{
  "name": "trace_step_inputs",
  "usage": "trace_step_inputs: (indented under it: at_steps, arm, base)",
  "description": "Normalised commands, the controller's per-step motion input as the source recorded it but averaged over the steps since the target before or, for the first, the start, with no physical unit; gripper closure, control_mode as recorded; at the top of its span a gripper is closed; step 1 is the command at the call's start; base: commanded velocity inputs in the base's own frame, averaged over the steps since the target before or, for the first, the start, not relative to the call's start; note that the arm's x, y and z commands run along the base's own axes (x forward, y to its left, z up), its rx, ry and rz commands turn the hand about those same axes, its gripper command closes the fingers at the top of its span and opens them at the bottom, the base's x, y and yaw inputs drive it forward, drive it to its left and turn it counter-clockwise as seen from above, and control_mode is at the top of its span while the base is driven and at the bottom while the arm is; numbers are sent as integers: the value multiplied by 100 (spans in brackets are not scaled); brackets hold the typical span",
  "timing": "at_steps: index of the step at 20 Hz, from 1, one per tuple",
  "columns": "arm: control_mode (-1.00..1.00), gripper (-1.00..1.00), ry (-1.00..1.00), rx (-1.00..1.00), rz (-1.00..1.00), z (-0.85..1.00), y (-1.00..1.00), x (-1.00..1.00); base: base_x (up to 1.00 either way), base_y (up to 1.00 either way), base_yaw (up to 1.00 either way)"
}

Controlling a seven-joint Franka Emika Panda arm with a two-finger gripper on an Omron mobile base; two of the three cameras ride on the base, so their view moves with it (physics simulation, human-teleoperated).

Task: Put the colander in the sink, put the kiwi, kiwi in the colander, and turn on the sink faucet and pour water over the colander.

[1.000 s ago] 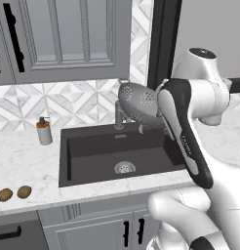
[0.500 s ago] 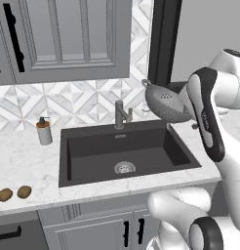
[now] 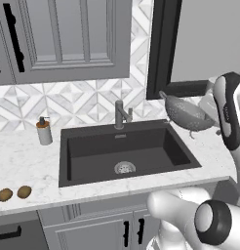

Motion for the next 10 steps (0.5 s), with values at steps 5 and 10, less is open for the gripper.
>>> trace_step_inputs:
  at_steps: [5,10]
  arm:
    - [-100,100,-3,-6,12,-67,-28,19]
    - [-100,100,-12,-11,1,-57,0,16]
  base:
    - [0,0,0]
    - [0,0,0]
